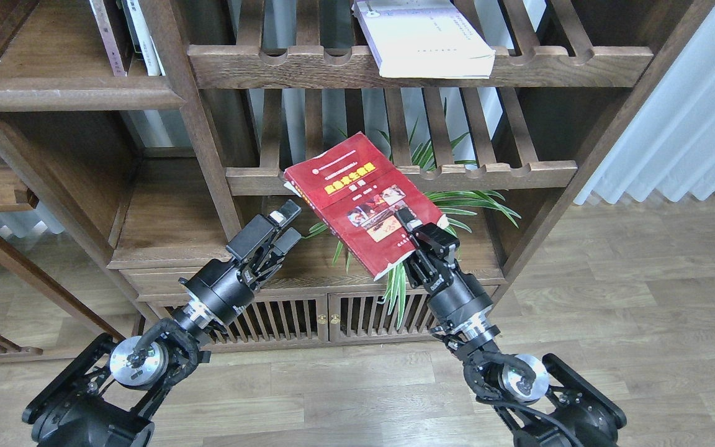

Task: Organize books on shelf
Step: 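Pull the red book down off the shelf with both grippers, then grip the red book's edge with the left gripper, steadying with right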

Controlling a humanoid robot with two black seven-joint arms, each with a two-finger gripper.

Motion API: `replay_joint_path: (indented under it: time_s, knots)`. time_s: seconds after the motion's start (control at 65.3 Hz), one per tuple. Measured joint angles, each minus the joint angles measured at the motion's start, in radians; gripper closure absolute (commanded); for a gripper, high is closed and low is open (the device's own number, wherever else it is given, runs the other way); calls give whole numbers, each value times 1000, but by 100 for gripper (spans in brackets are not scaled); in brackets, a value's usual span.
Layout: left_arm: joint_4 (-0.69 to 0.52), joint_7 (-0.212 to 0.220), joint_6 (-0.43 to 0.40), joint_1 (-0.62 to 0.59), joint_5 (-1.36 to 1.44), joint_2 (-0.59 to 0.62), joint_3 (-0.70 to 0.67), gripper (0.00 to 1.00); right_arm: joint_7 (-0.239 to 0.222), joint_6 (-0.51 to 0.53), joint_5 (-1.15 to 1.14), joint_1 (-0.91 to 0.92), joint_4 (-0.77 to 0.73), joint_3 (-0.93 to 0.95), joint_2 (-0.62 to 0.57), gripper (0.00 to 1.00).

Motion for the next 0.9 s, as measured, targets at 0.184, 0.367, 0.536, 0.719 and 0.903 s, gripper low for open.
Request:
replay_joint_path:
  time_s: [0.184, 0.367, 0.536, 0.719, 0.903]
  knots:
    - [10, -5, 0, 8, 0, 0, 8, 0, 4, 0, -61, -27, 0, -38, 24, 97]
    - [20, -12, 0, 17, 6, 0, 32, 2, 10, 0, -83, -45, 0, -43, 38, 97]
    - [29, -15, 0, 23, 8, 0, 37, 8, 14, 0, -91, -49, 0, -44, 38, 97]
    - [35, -15, 0, 24, 11, 0, 37, 19, 14, 0, -97, -54, 0, -44, 38, 97]
    - [35, -15, 0, 24, 12, 0, 38, 36, 14, 0, -103, -60, 0, -45, 38, 97]
